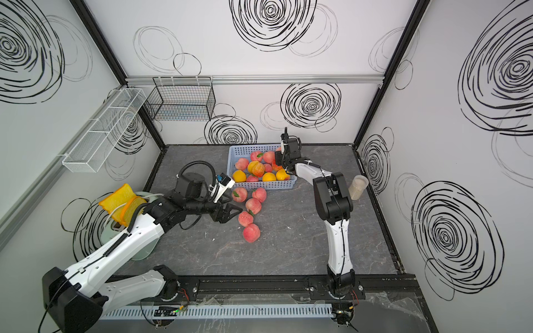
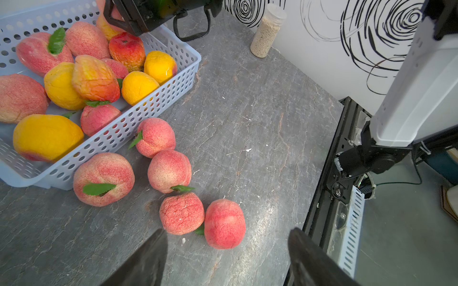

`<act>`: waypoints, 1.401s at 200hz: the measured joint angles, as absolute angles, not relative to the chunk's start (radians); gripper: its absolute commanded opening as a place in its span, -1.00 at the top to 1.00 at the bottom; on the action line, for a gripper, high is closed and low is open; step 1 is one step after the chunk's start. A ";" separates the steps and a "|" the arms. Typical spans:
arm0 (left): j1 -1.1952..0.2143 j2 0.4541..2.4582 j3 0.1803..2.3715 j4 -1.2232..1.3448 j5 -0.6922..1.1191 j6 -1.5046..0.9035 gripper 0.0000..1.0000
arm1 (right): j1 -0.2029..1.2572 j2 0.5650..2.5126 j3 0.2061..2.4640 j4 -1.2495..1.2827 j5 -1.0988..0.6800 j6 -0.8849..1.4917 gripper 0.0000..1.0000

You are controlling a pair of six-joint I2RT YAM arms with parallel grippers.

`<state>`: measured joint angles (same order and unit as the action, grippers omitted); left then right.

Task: Put the peaches into the basket
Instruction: Place the peach in the basket.

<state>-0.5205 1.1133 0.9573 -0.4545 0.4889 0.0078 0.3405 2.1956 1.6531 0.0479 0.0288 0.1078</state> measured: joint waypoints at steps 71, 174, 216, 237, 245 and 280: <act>-0.521 1.115 0.957 -0.455 0.489 0.007 -0.61 | 0.341 2.268 1.732 0.036 0.028 0.102 -0.60; -0.521 1.115 0.958 -0.454 0.489 0.007 -0.62 | 0.341 2.203 1.658 0.034 0.023 0.121 -0.72; -0.521 1.115 0.957 -0.454 0.489 0.004 -0.62 | 0.341 2.051 1.524 0.068 0.014 0.138 -0.73; -0.521 1.115 0.958 -0.454 0.489 0.004 -0.62 | 0.341 1.954 1.438 0.100 0.010 0.145 -0.73; -0.521 1.115 0.957 -0.454 0.489 0.004 -0.62 | 0.341 1.914 1.398 0.113 0.006 0.147 -0.73; -0.521 1.115 0.957 -0.453 0.489 0.003 -0.62 | 0.344 1.721 1.193 0.173 -0.018 0.149 -0.73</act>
<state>-0.5205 1.1149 0.9573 -0.4534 0.4892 0.0029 0.3443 1.7206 1.1927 0.1730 -0.0181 0.1486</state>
